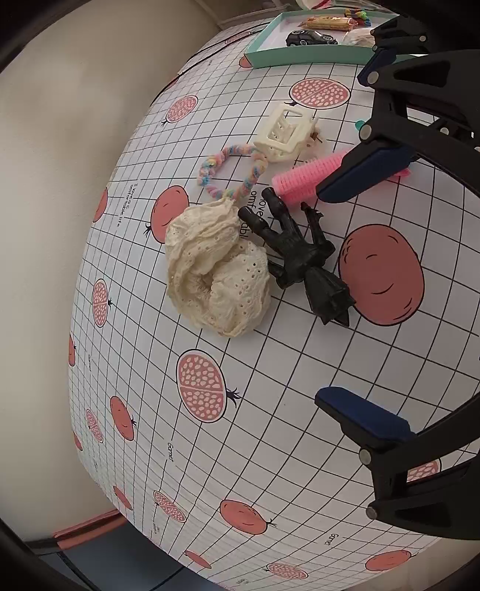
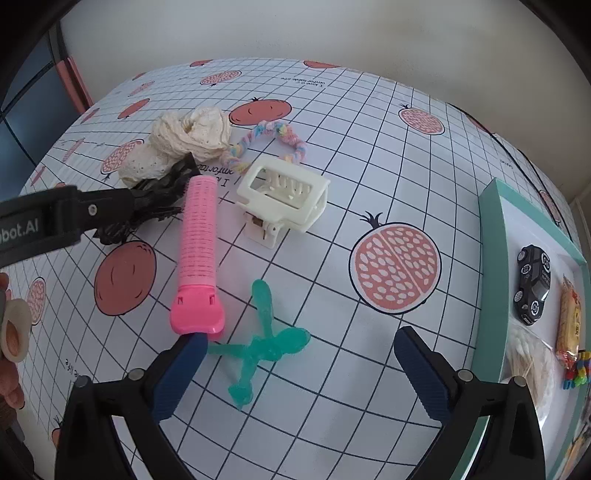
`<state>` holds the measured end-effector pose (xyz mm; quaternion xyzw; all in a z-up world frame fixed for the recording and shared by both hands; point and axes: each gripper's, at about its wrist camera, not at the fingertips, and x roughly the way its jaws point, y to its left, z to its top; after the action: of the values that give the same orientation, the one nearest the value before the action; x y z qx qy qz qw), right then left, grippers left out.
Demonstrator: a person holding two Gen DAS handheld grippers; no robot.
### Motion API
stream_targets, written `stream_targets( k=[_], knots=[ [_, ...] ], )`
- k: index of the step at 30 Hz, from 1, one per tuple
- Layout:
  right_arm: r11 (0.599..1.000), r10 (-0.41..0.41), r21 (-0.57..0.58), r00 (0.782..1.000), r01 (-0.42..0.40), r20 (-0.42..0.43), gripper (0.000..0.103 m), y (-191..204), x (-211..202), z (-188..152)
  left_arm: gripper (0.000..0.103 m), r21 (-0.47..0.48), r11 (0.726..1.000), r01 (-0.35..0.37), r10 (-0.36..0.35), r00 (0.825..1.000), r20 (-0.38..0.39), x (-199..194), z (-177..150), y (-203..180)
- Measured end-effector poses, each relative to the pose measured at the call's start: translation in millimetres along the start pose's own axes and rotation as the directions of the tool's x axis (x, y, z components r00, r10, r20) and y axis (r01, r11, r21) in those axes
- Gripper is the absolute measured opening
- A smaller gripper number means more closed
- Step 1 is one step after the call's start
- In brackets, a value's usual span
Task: Organize objects
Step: 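Grasp the black toy figure with the left gripper while the right grasps the green toy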
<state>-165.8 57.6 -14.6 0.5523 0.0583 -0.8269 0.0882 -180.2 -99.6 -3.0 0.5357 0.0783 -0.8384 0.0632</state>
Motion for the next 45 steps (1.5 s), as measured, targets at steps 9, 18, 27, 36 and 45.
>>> stream_targets(
  k=[9,18,27,36,45],
  knots=[
    [0.997,0.073,-0.003,0.997,-0.073,-0.009,0.084,-7.2,-7.5,-3.8,0.1,0.0,1.0,-0.007,0.007,1.0,0.013,3.6,0.4,-2.1],
    [0.989,0.149,-0.01,0.989,-0.149,-0.006,0.053,-0.9,-9.9,-2.3,0.099,0.038,0.999,0.006,-0.007,0.999,0.031,13.6,1.6,-11.7],
    [0.986,0.166,0.0,0.986,-0.166,0.007,0.051,-2.3,-7.6,-2.5,0.095,0.059,0.998,-0.017,0.015,1.0,0.023,29.6,1.0,-20.7],
    [0.985,0.17,-0.008,0.985,-0.17,0.01,0.051,-3.2,-7.3,-2.7,0.073,0.074,0.997,-0.022,0.022,1.0,0.007,34.9,1.1,-27.5],
    [0.986,0.169,-0.007,0.986,-0.169,0.008,0.051,-3.1,-7.9,-3.9,0.03,0.086,0.996,-0.033,0.034,0.999,-0.013,30.6,-1.2,-23.3]
  ],
)
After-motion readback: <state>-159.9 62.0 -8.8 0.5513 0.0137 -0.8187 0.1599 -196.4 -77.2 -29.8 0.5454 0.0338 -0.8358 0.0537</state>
